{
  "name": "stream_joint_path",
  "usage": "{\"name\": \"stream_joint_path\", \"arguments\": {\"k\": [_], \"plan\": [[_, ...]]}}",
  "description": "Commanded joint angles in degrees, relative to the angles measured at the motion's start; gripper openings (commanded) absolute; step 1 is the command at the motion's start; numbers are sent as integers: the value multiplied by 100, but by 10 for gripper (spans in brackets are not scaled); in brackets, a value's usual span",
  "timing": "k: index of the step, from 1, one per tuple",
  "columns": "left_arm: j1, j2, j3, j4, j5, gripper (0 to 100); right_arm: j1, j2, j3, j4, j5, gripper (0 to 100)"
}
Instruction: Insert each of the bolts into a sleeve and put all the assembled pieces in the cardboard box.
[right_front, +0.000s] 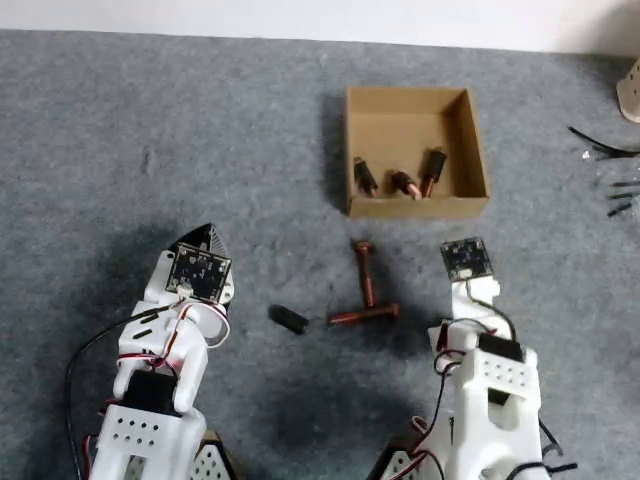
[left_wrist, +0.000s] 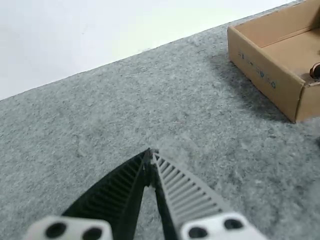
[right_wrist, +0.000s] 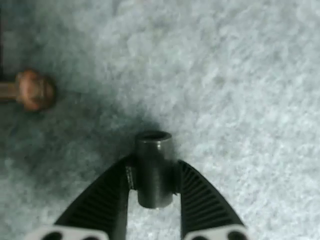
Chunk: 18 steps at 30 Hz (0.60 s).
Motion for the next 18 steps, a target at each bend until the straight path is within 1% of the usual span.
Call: {"name": "stream_joint_path", "arguments": {"k": [1, 8, 10, 13, 18], "plan": [[84, -84, 40, -158, 44, 10, -101, -251, 13, 145, 79, 5], [84, -84, 40, -158, 44, 10, -127, -576, -119, 75, -18, 5], [84, -84, 40, -158, 44, 10, -171, -813, -286, -136, -413, 5], [84, -84, 40, -158, 44, 10, -365, -1420, -356, -514, -844, 5], [92, -84, 40, -158, 44, 10, -884, -2932, 154, -558, -923, 5]]}}
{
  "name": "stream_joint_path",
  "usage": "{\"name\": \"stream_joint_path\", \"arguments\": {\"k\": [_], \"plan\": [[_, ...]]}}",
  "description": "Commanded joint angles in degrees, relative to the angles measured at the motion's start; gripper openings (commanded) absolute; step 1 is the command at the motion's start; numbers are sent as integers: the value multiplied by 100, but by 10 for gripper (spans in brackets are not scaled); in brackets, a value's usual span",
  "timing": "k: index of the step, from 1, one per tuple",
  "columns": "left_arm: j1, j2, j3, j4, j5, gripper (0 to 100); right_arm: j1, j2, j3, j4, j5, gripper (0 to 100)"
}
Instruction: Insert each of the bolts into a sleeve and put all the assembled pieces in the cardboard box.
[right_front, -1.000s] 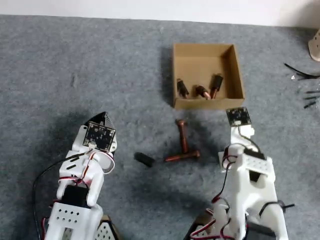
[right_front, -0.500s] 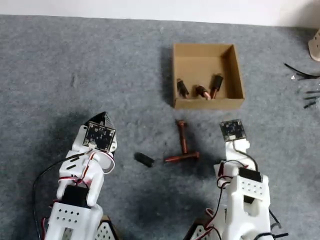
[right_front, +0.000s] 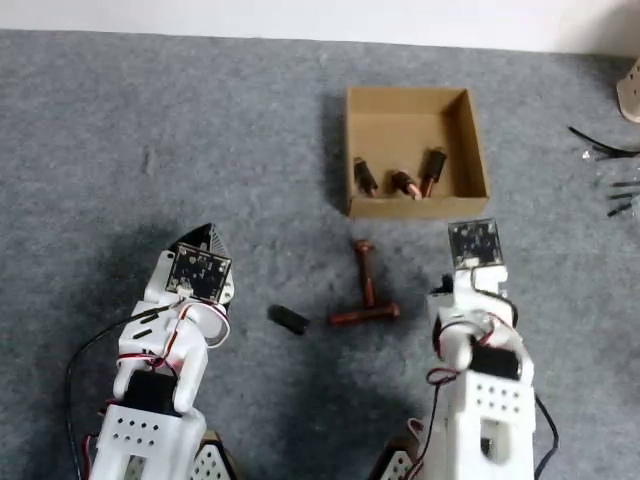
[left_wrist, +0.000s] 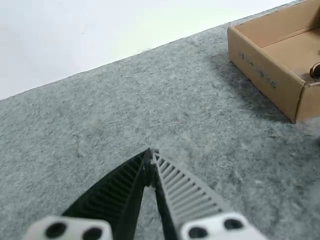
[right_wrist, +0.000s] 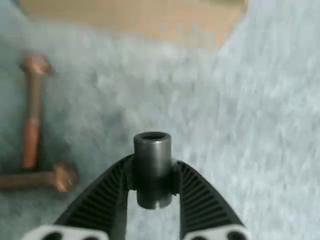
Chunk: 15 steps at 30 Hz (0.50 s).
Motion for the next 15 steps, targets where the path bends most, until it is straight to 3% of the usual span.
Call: {"name": "stream_joint_path", "arguments": {"k": [1, 8, 11, 15], "plan": [[92, -84, 40, -158, 44, 10, -400, -1226, 242, -163, -88, 5], [92, -84, 40, -158, 44, 10, -629, -3864, 1411, -163, -88, 5], [101, -84, 48, -158, 44, 10, -629, -3864, 1657, -215, -88, 5], [382, -48, 48, -158, 35, 11, -620, -3705, 1727, -1024, -97, 5]]}}
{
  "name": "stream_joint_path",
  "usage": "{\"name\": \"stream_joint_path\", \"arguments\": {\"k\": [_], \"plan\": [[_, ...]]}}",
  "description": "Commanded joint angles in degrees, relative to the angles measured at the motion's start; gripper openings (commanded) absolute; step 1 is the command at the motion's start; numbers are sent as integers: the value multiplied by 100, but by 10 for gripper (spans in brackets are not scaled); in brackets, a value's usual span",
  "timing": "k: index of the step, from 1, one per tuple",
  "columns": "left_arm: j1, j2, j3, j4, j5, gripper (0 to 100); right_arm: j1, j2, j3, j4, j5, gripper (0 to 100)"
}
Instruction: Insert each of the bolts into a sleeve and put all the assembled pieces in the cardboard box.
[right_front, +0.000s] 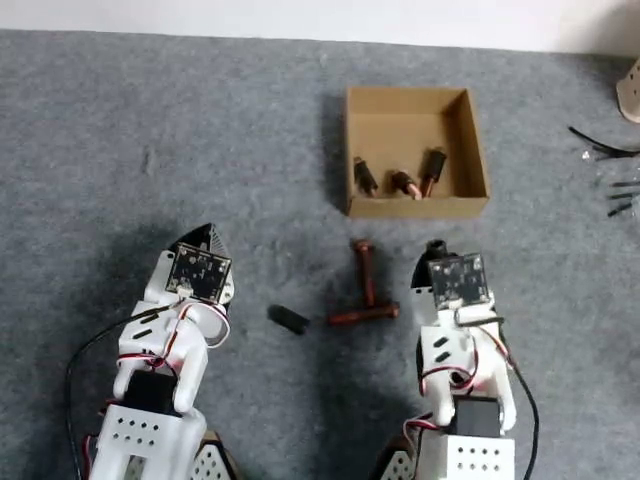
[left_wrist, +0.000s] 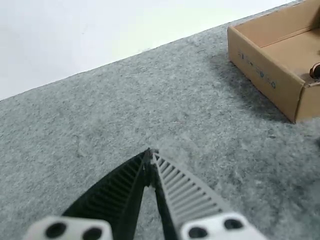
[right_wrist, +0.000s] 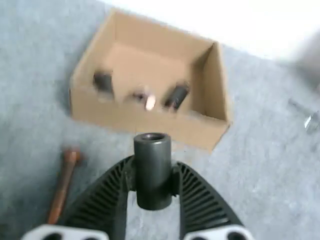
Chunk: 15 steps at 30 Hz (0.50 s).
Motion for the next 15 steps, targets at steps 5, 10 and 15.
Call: {"name": "stream_joint_path", "arguments": {"k": [5, 10, 15], "plan": [[435, -40, 136, -281, -343, 11, -31, -268, 295, -954, -809, 5], [444, -40, 136, -325, -334, 11, -31, -268, 338, -954, -976, 5], [716, -40, 48, -325, -316, 11, -22, -268, 514, -919, -976, 5]]}}
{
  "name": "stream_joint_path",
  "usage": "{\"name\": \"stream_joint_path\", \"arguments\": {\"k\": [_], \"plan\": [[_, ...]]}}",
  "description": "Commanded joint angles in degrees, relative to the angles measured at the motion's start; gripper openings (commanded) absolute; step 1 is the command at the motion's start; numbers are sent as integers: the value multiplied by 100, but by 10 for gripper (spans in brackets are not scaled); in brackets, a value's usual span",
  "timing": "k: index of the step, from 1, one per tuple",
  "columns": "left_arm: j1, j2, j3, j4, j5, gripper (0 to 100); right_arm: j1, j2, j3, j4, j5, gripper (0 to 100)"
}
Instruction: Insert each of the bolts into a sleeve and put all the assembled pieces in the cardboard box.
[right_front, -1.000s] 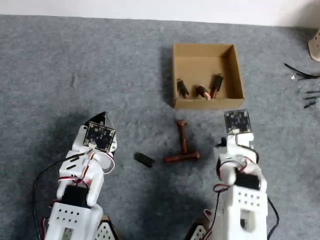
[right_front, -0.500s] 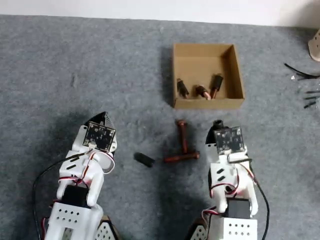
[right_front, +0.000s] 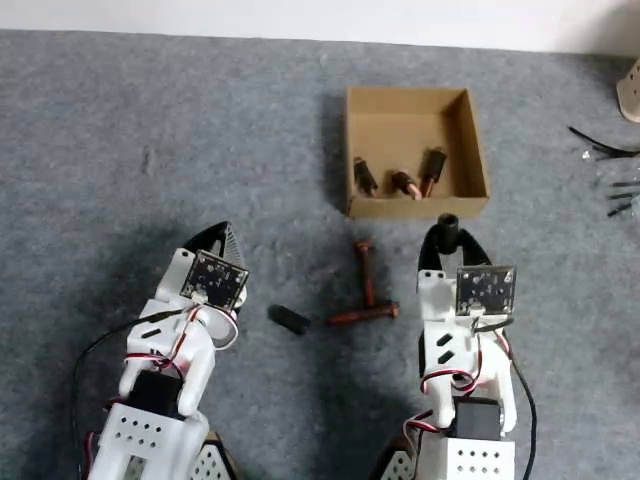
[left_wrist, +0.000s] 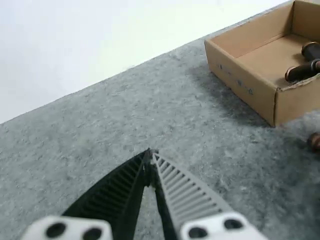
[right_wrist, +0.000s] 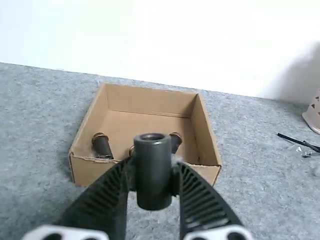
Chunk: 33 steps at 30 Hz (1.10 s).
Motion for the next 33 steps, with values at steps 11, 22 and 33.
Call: {"name": "stream_joint_path", "arguments": {"k": [11, 22, 33], "plan": [[673, 3512, -1789, -88, 492, 11, 215, -119, 523, 4, -44, 5], [1727, 6158, -3758, 1714, -35, 255, 251, -119, 523, 145, -35, 5], [2809, 6211, -3829, 1820, -1644, 238, 251, -119, 523, 163, -35, 5]]}}
